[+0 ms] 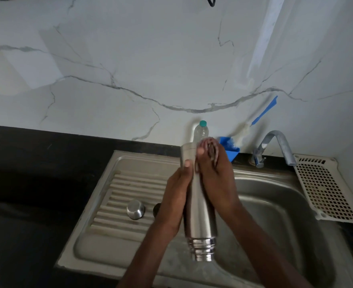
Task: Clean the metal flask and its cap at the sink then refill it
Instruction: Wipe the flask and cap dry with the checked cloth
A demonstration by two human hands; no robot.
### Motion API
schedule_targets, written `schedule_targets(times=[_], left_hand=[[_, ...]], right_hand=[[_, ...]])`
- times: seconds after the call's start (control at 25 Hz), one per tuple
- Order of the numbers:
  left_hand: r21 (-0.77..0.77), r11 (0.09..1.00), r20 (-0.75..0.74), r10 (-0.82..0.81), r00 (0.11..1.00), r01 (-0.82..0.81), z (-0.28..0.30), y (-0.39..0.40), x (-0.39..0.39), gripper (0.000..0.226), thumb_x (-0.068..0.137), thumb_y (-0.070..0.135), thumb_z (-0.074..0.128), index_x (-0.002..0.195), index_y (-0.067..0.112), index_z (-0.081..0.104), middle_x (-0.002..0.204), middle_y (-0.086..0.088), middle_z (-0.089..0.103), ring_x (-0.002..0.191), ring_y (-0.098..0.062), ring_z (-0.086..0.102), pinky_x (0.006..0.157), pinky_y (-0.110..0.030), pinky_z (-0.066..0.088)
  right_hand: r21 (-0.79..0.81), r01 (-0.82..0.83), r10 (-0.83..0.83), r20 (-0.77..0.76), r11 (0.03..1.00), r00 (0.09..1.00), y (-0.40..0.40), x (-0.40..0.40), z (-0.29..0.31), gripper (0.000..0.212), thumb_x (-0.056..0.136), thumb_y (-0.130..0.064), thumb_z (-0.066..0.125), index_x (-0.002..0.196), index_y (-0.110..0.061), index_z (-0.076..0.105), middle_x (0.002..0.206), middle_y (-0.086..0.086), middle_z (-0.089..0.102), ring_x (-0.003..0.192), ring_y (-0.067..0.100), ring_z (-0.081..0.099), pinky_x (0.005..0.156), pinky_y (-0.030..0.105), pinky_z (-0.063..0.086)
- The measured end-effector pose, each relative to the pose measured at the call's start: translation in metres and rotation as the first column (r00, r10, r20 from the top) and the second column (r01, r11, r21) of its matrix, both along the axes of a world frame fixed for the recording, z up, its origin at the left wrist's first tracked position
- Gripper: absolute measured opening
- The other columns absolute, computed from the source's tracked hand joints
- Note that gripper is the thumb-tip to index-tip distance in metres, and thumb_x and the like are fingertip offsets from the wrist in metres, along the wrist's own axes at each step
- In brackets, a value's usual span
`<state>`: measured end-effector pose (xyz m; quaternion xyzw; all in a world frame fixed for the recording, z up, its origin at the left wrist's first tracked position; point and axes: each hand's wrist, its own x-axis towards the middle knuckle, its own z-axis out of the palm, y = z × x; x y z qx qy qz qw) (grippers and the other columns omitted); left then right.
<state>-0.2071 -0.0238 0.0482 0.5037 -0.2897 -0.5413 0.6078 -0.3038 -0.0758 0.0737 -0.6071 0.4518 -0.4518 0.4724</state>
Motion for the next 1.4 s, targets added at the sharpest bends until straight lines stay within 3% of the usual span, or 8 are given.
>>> schedule_targets(times=[0.16,0.44,0.64,0.8,0.96,1.04,1.16,1.4], left_hand=[[0.070,0.997,-0.155,0.036,0.987,-0.026,0.016,-0.006,0.009,0.061,0.096,0.061,0.060,0.134,0.013,0.065,0.124,-0.022,0.073,0.113,-0.040,0.072,0.102,-0.054,0.057],[0.132,0.985,-0.268,0.141,0.953,-0.108,-0.007,-0.005,0.068,0.061,0.093,0.056,0.071,0.125,0.004,0.069,0.096,-0.019,0.070,0.077,-0.029,0.070,0.071,-0.039,0.061],[0.178,0.949,-0.216,0.296,0.930,-0.260,-0.025,0.003,0.083,0.073,0.079,0.056,0.085,0.129,0.006,0.067,0.111,-0.025,0.068,0.093,-0.039,0.068,0.083,-0.051,0.060],[0.102,0.895,-0.385,0.438,0.812,-0.435,-0.040,0.010,0.119,0.077,0.073,0.043,0.091,0.141,0.019,0.062,0.143,-0.024,0.060,0.127,-0.043,0.062,0.089,-0.054,0.059],[-0.178,0.925,-0.314,0.270,0.910,-0.335,-0.036,0.045,0.146,0.080,0.081,0.010,0.077,0.151,0.038,0.049,0.150,-0.010,0.055,0.133,-0.036,0.061,0.097,-0.056,0.057],[-0.243,0.949,-0.030,0.201,0.979,-0.202,-0.034,0.062,0.150,0.088,0.068,0.007,0.086,0.147,0.028,0.052,0.142,-0.003,0.059,0.130,-0.029,0.063,0.097,-0.049,0.059],[-0.182,0.980,0.278,0.132,0.952,-0.083,-0.031,0.078,0.151,0.082,0.060,0.007,0.091,0.133,0.018,0.055,0.122,0.003,0.064,0.111,-0.014,0.069,0.077,-0.029,0.061],[0.013,0.996,0.234,-0.092,0.968,0.092,-0.023,0.084,0.170,0.072,0.063,0.045,0.089,0.115,0.015,0.048,0.106,0.006,0.073,0.090,-0.013,0.073,0.066,-0.031,0.058]], right_hand=[[0.453,-0.253,0.116,0.308,0.855,0.944,-0.009,0.005,0.010,0.049,0.099,-0.054,0.056,0.123,-0.013,0.068,0.110,0.016,0.076,0.105,0.034,0.073,0.099,0.055,0.056],[0.518,-0.366,0.231,0.307,0.774,0.923,0.066,-0.003,-0.030,0.041,0.097,-0.046,0.059,0.120,-0.015,0.072,0.107,0.018,0.076,0.086,0.027,0.074,0.069,0.038,0.059],[0.636,-0.469,0.109,0.519,0.613,0.848,0.076,0.002,-0.034,0.043,0.103,-0.040,0.050,0.106,-0.007,0.076,0.098,0.014,0.076,0.084,0.027,0.073,0.073,0.039,0.060],[0.676,-0.530,-0.219,0.699,0.512,0.681,0.075,0.019,-0.051,0.054,0.105,-0.043,0.050,0.137,-0.002,0.062,0.145,0.027,0.055,0.140,0.040,0.047,0.120,0.049,0.036],[0.671,-0.453,-0.469,0.738,0.587,0.485,0.045,0.049,-0.053,0.052,0.105,-0.040,0.048,0.138,-0.003,0.062,0.141,0.025,0.059,0.140,0.038,0.049,0.119,0.052,0.037],[0.673,-0.402,-0.486,0.732,0.621,0.477,0.031,0.067,-0.050,0.050,0.106,-0.041,0.045,0.140,-0.008,0.061,0.140,0.026,0.060,0.137,0.042,0.050,0.117,0.058,0.038],[0.665,-0.277,-0.452,0.701,0.694,0.551,0.023,0.096,-0.045,0.054,0.103,-0.051,0.047,0.139,-0.014,0.061,0.138,0.022,0.063,0.130,0.038,0.058,0.097,0.054,0.056],[0.447,-0.088,-0.221,0.592,0.890,0.775,0.035,0.136,-0.019,0.048,0.099,-0.045,0.058,0.131,-0.009,0.061,0.119,0.020,0.071,0.109,0.035,0.070,0.095,0.056,0.058]])
